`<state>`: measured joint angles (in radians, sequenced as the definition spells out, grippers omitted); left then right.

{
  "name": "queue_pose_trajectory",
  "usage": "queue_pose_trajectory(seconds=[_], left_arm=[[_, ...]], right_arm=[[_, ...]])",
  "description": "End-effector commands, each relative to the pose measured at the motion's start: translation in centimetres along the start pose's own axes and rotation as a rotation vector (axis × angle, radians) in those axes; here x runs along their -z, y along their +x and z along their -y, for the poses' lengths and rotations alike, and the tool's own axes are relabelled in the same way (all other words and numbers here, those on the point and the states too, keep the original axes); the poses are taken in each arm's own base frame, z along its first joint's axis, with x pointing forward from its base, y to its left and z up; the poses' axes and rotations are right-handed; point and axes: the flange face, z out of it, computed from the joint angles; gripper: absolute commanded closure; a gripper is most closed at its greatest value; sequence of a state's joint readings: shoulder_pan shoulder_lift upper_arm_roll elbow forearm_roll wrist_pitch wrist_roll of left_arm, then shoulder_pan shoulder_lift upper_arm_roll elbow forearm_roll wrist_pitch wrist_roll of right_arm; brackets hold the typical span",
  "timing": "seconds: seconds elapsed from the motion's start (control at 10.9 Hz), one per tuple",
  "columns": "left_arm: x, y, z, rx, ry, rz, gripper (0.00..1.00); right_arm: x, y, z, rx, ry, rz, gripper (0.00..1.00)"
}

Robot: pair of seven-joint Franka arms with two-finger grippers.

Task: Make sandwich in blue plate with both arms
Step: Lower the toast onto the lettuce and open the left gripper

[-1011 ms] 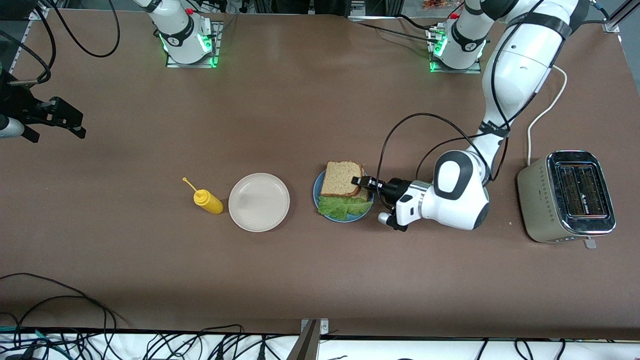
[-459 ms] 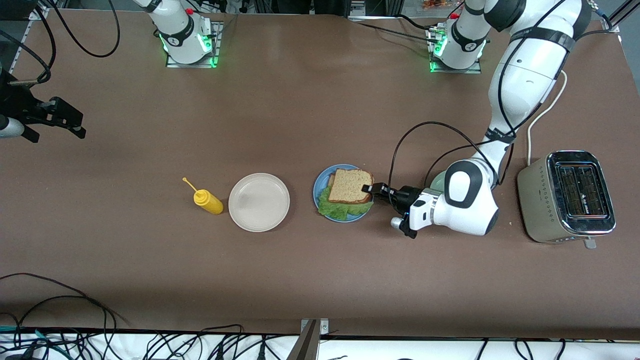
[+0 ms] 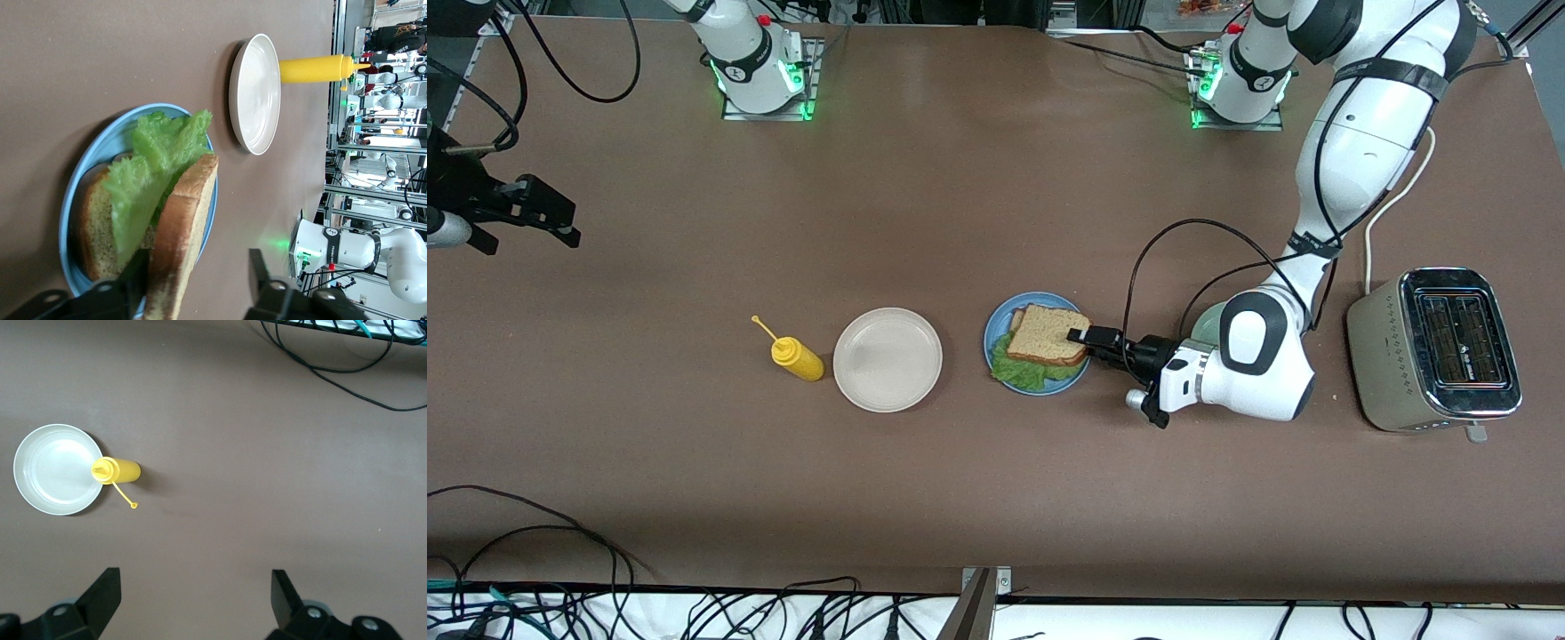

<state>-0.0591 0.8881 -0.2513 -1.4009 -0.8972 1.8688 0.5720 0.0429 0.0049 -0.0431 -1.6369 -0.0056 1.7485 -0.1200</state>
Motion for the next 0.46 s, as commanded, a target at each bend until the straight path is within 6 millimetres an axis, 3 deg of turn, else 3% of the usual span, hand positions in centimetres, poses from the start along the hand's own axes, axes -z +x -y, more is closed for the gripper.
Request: queue_pose_trajectory(seconds=[0.0,0.37], left_arm=[[1.9,0.2,-0.9,-0.054,0.059,-0.001,0.0],[5.4,0.1,-3.1,-0.117,0.212,0.026,0.0]], right_arm=[[0.4,0.2,0.0,-0.004,-0.013,0.001,0.0],[0.4,0.1,-0.2,-0.005,-0.015,0.001,0.0]])
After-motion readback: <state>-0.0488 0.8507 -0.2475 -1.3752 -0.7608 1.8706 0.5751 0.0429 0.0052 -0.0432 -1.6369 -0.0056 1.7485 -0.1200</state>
